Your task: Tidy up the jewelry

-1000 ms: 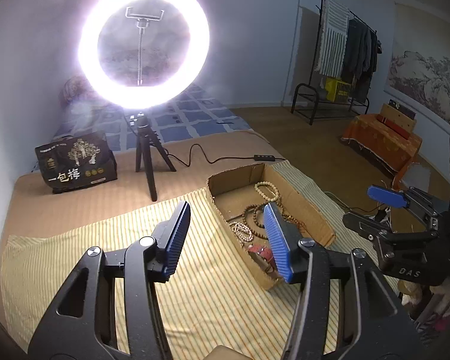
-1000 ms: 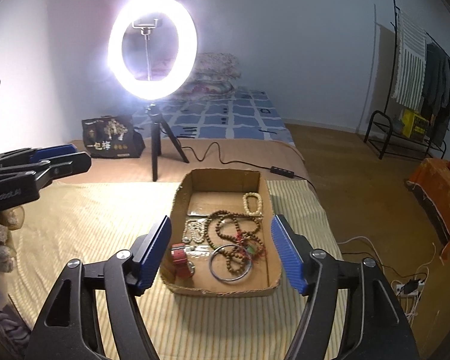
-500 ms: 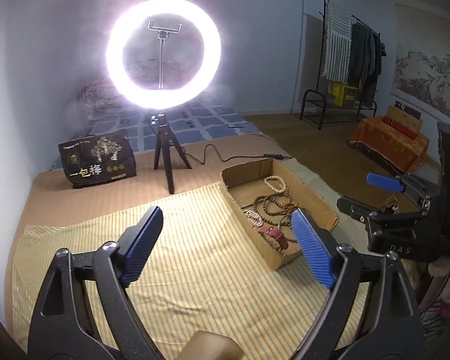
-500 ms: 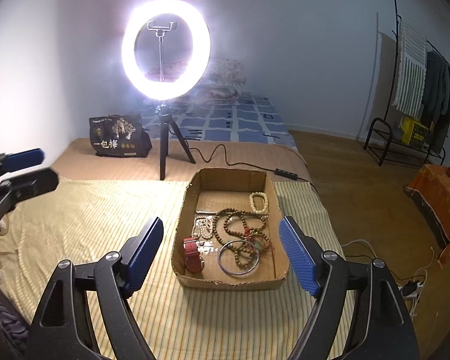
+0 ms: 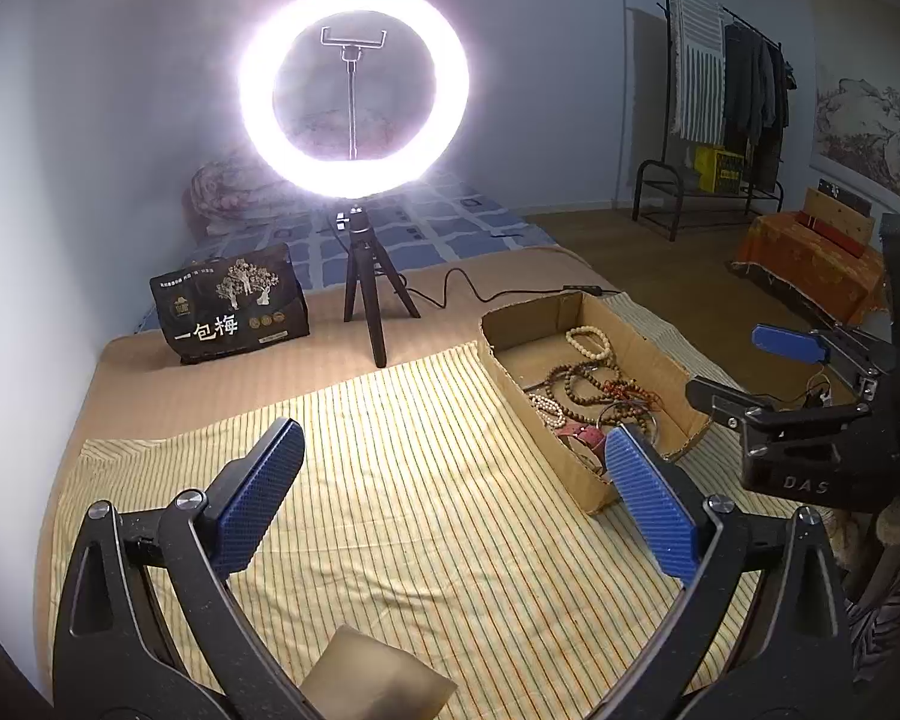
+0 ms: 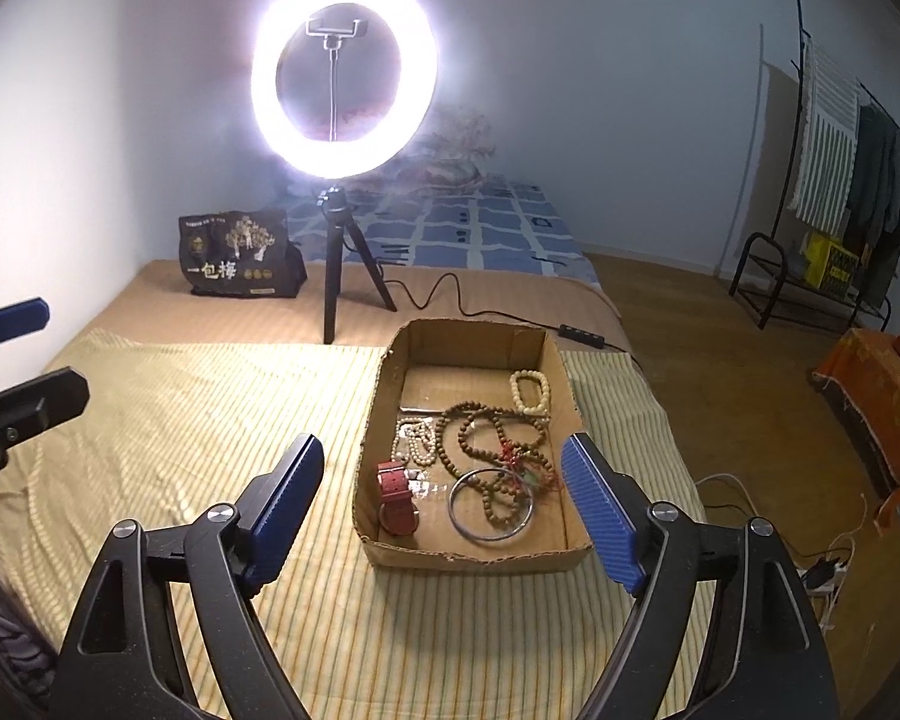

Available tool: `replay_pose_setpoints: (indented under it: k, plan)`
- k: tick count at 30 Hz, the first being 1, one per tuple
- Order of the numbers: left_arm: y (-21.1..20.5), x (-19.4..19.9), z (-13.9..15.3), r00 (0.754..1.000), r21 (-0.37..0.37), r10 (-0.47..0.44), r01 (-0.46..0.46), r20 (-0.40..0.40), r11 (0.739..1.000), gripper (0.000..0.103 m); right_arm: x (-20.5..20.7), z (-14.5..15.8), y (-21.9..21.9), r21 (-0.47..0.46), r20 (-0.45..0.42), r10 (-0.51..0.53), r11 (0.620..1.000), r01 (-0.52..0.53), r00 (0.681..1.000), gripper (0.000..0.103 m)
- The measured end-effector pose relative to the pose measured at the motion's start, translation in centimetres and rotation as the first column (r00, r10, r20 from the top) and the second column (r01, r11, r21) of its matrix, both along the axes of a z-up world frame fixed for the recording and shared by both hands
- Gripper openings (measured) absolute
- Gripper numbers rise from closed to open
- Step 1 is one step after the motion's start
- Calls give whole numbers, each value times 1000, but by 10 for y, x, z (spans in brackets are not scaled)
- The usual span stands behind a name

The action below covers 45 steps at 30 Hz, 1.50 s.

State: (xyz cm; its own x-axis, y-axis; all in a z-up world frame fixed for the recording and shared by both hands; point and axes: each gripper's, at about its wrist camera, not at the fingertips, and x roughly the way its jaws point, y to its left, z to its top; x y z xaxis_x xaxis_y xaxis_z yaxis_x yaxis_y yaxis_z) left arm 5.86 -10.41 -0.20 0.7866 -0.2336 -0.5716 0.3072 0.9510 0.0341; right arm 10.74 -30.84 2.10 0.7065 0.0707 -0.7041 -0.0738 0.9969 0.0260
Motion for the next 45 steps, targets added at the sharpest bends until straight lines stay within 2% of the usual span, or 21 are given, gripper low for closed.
replay_pose_setpoints:
  k: [5,45]
  plan:
    - [-3,-2,-1,1000,22,-5,5,2,1000,102,0,-5,4,-13,-14,6,1000,-6,1000,82]
    - [-4,-4,-5,1000,10,-12,12,-15,1000,102,0,-9,-1,-2,-32,-16,1000,16,999,82]
